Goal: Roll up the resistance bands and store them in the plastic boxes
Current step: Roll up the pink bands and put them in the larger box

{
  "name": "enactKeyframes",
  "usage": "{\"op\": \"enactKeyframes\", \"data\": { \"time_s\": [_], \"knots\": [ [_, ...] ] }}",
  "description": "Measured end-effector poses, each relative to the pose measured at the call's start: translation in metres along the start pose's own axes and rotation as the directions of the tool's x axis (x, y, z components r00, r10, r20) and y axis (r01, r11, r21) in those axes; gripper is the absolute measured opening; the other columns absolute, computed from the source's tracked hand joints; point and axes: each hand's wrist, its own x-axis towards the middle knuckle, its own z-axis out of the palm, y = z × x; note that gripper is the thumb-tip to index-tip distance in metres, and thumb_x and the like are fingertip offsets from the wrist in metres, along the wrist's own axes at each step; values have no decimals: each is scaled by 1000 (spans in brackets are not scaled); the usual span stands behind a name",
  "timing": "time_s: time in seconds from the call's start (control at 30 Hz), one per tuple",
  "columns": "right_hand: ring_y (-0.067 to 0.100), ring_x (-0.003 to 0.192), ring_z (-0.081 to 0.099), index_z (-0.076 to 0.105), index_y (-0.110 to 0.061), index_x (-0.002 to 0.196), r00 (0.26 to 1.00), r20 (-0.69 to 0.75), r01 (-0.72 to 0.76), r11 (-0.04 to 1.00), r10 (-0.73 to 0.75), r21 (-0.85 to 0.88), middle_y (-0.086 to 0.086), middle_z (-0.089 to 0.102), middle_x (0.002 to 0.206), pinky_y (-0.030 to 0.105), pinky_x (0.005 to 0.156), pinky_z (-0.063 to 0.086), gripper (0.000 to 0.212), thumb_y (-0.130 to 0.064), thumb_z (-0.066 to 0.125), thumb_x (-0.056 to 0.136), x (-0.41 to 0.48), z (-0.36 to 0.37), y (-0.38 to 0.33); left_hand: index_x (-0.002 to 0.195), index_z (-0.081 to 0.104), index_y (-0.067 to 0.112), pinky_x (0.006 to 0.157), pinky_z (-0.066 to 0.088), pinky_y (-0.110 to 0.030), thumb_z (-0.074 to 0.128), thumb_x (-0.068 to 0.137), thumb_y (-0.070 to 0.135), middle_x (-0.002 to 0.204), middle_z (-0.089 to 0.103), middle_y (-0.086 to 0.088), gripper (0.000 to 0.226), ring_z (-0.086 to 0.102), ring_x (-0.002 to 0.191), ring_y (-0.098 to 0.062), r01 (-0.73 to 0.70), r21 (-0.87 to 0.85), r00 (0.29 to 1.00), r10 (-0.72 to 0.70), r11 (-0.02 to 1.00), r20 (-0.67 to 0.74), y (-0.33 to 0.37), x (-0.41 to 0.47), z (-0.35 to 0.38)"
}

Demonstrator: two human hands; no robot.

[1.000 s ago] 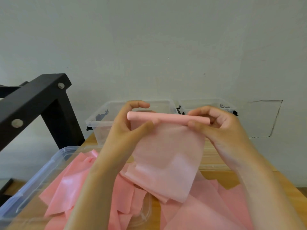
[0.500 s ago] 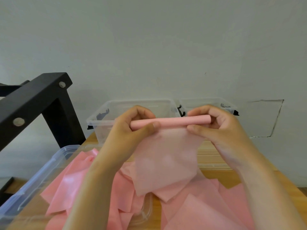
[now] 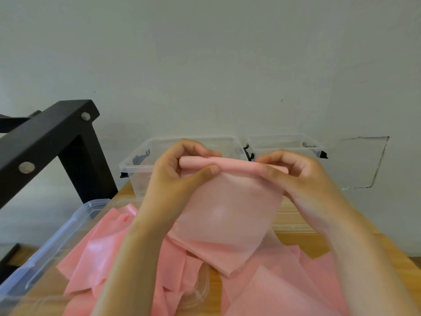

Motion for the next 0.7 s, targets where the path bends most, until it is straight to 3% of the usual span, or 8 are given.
{"op": "enactKeyframes", "data": {
  "time_s": [0.1, 0.17, 0.23, 0.37, 0.43, 0.53, 0.7],
  "knots": [
    [3, 71, 61, 73, -23, 77, 998, -48, 30, 1000, -31, -8, -9, 70, 76, 12, 64, 45, 7, -21, 77, 71, 0, -1, 0, 94, 61, 25, 82, 51, -34, 75, 78, 23, 102, 72, 5, 21, 67, 94, -17, 61, 33, 997, -62, 998, 42, -2, -1, -1],
    [1, 71, 61, 71, -23, 78, 995, -67, 69, 998, -69, -11, -11, 69, 76, 9, 63, 45, 16, -9, 76, 74, -1, -3, -3, 95, 62, 25, 70, 49, -26, 70, 81, 33, 90, 69, 14, 18, 65, 78, -11, 102, 77, 993, -106, 992, 51, -2, -2, 0],
    [2, 72, 61, 71, -24, 80, 996, -53, 70, 997, -71, -11, -10, 69, 78, 10, 64, 46, 20, -6, 77, 73, 0, -5, -2, 89, 62, 22, 60, 46, -20, 69, 82, 24, 79, 65, 10, 11, 60, 67, -8, 90, 75, 995, -93, 993, 31, -3, -1, 1],
    [6, 74, 63, 73, -22, 84, 1000, 16, -2, 1000, 2, -11, -8, 69, 79, 19, 69, 47, 23, -24, 84, 64, 0, -3, 0, 88, 61, 24, 69, 50, -24, 77, 76, 10, 91, 67, 2, 24, 63, 79, -12, 23, 4, 1000, -23, 1000, 7, -2, 0, -1],
    [4, 72, 62, 72, -20, 83, 1000, -19, 18, 1000, -18, -22, -9, 69, 77, 16, 67, 47, 20, -21, 81, 66, 0, -3, -1, 95, 61, 26, 71, 51, -29, 75, 76, 22, 96, 70, 3, 23, 65, 82, -15, 79, -3, 996, -78, 997, 51, -1, -1, -3],
    [1, 71, 61, 69, -20, 84, 997, -42, 66, 998, -67, -9, -13, 67, 75, 10, 63, 46, 21, -2, 75, 73, -1, -3, -4, 95, 62, 29, 60, 45, -25, 73, 78, 40, 77, 64, 9, 23, 60, 69, -12, 126, 95, 991, -131, 987, 42, -3, -2, -3],
    [5, 70, 64, 69, -19, 87, 999, 22, -26, 1000, 26, 8, -6, 70, 76, 14, 66, 47, 20, -21, 76, 68, 0, -1, -1, 90, 59, 25, 67, 49, -25, 76, 74, 16, 84, 63, 4, 25, 60, 76, -14, 43, -2, 999, -43, 999, 15, -5, 0, -2]
  ]
}}
